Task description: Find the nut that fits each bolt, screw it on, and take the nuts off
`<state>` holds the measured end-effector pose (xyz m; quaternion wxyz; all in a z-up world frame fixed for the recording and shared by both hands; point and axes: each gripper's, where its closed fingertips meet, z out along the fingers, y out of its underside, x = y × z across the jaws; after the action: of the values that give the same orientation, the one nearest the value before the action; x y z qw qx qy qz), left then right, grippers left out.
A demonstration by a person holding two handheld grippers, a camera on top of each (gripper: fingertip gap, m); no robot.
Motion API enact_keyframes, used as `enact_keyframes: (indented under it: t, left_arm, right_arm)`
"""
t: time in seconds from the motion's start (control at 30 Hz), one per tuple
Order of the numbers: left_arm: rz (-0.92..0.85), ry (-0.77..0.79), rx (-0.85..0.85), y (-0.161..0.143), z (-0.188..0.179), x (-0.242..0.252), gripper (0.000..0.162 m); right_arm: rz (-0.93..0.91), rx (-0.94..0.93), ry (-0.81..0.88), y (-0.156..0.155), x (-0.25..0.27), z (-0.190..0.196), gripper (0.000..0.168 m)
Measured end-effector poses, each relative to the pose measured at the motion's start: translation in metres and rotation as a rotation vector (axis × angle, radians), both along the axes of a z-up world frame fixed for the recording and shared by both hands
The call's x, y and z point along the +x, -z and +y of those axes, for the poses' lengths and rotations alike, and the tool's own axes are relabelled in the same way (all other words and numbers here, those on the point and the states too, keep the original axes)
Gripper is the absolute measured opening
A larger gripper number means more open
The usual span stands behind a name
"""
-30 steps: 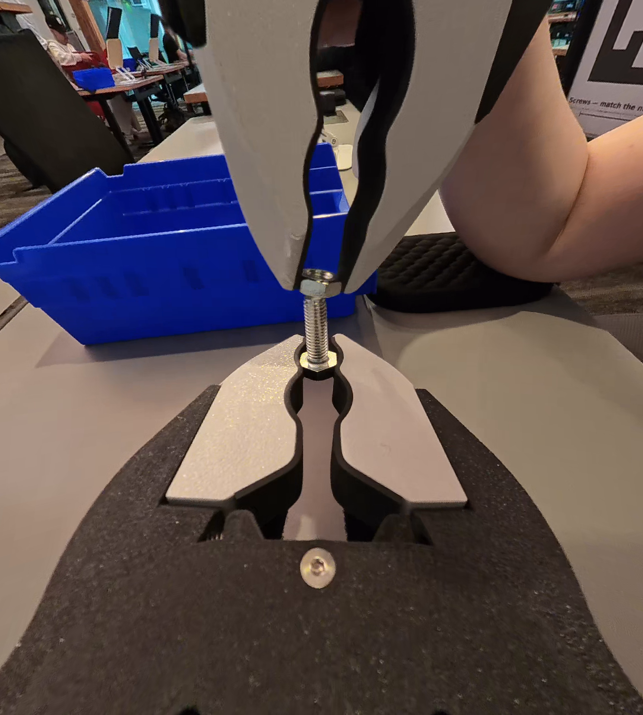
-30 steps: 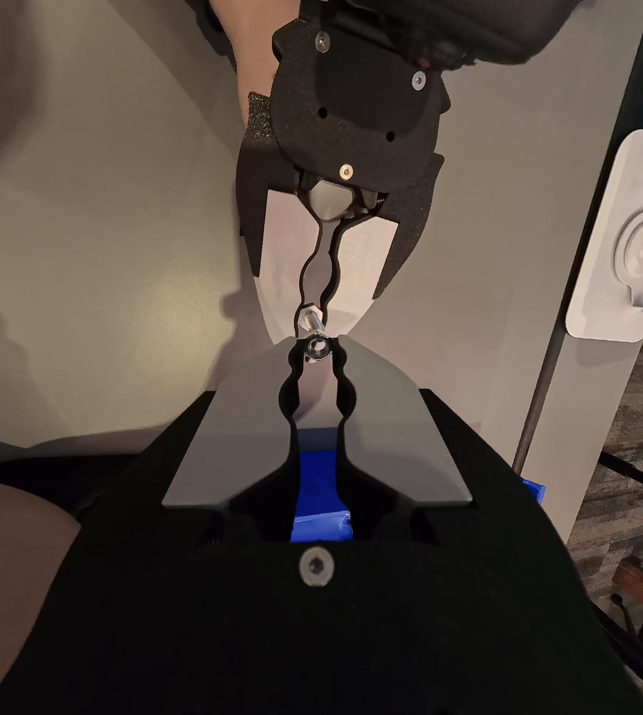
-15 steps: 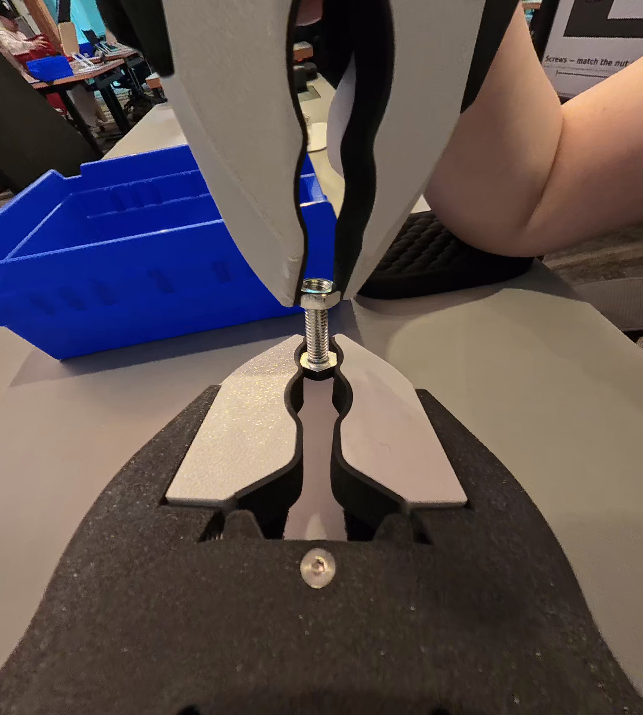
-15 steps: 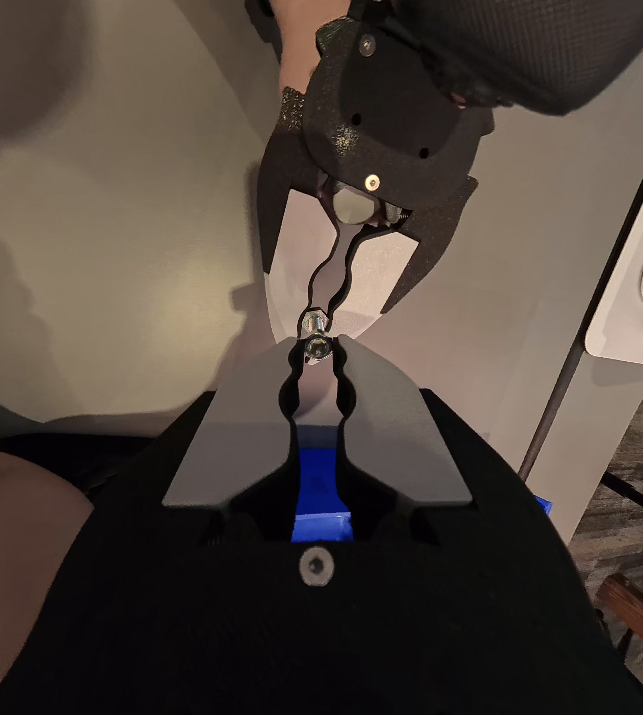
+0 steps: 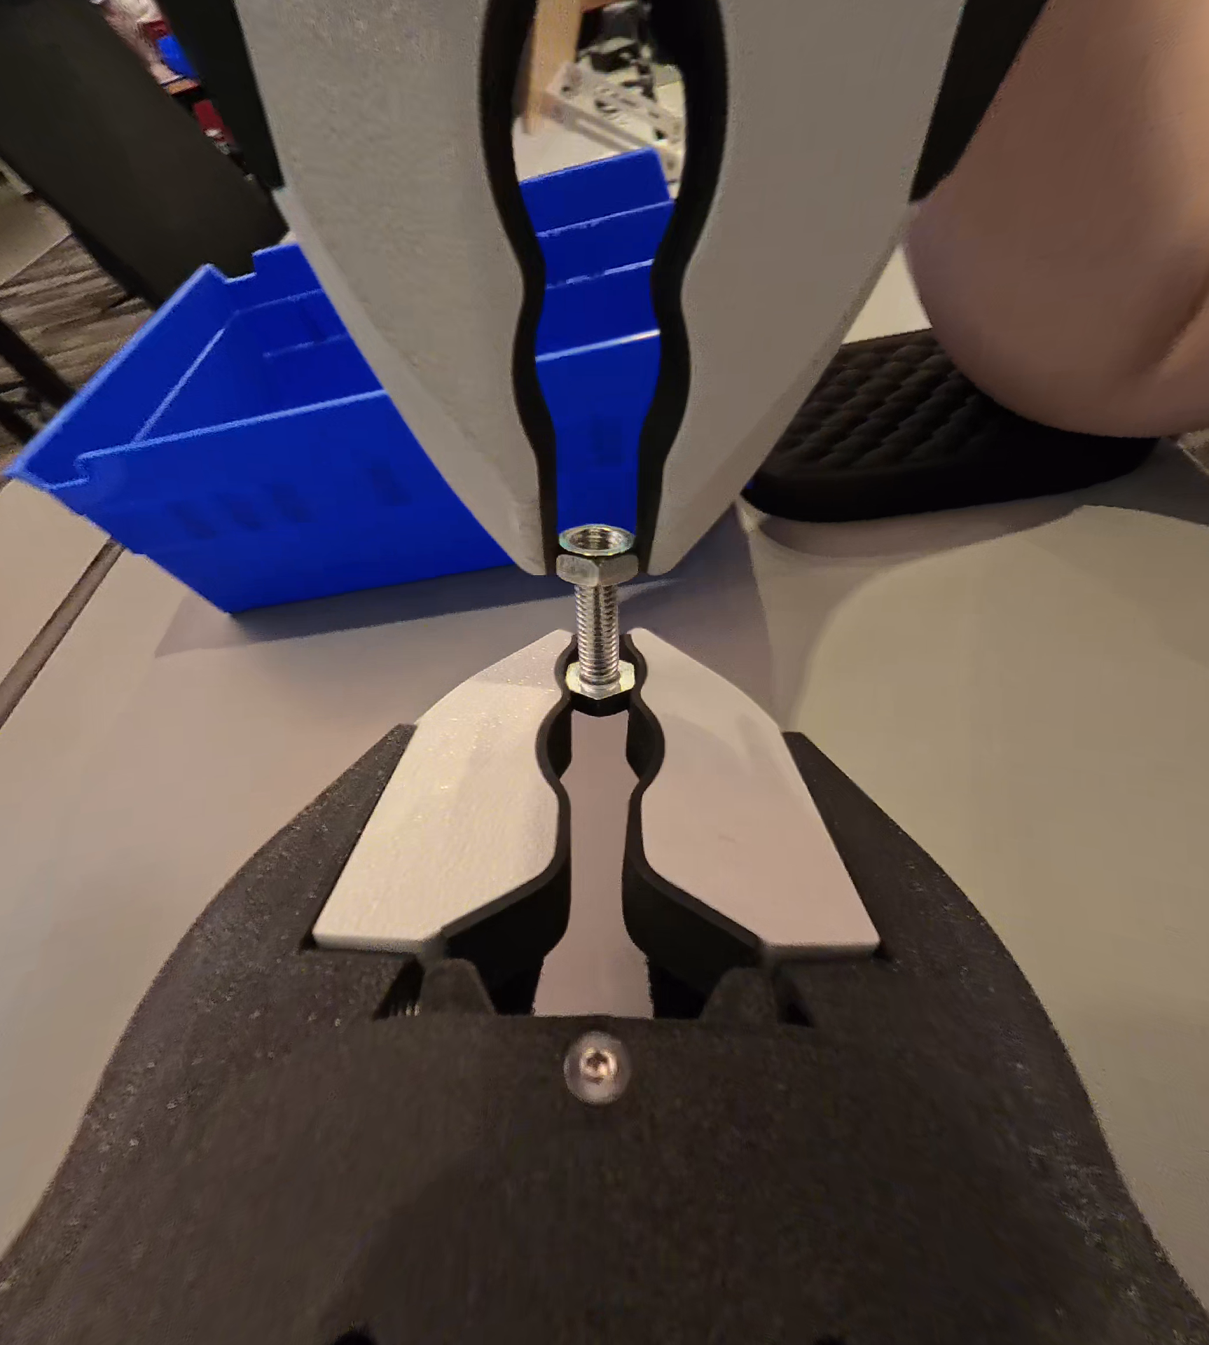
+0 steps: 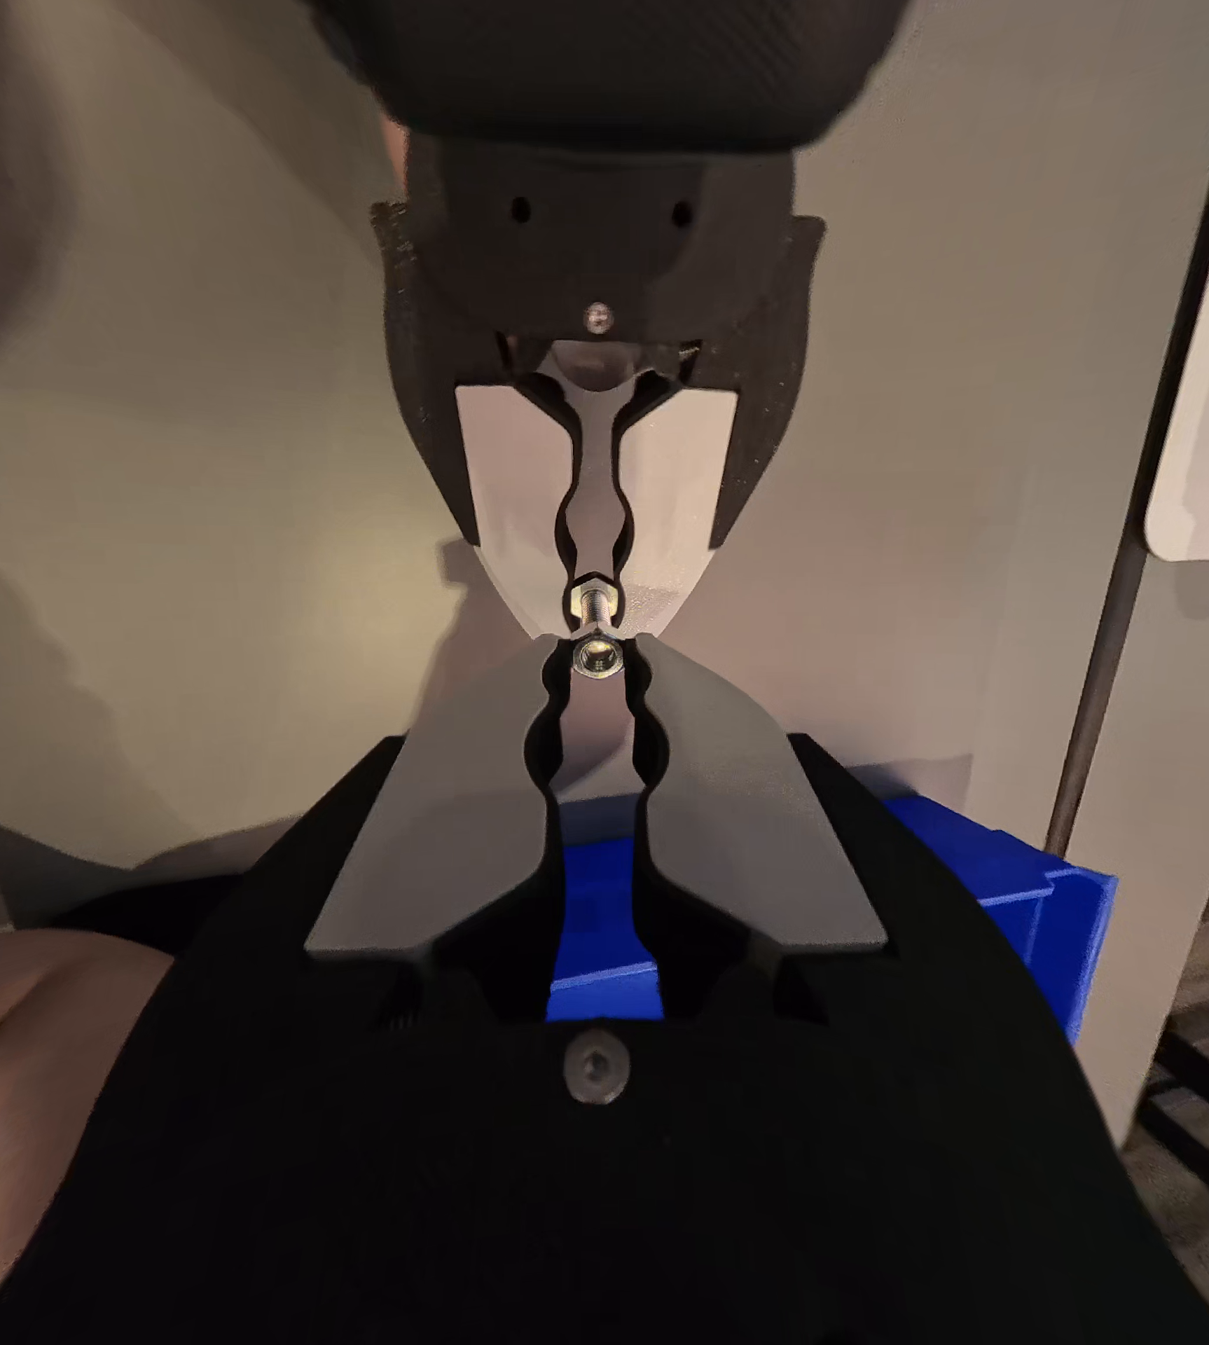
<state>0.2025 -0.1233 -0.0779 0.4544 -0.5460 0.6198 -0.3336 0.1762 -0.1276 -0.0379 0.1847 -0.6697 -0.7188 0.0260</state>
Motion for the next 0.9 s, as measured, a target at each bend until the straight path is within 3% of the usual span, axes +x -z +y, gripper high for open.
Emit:
enact_keyframes:
  t: [0.53,0.9]
  left_arm:
    - [0.114,-0.273,0.160,-0.007,0.044,-0.020,0.010]
    - [0.119,-0.300,0.164,-0.007,0.046,-0.020,0.010]
  right_arm:
    - [0.241,-0.222,0.369,-0.008,-0.013,0.032,0.015]
    - [0.245,-0.235,0.412,-0.007,-0.012,0.035,0.015]
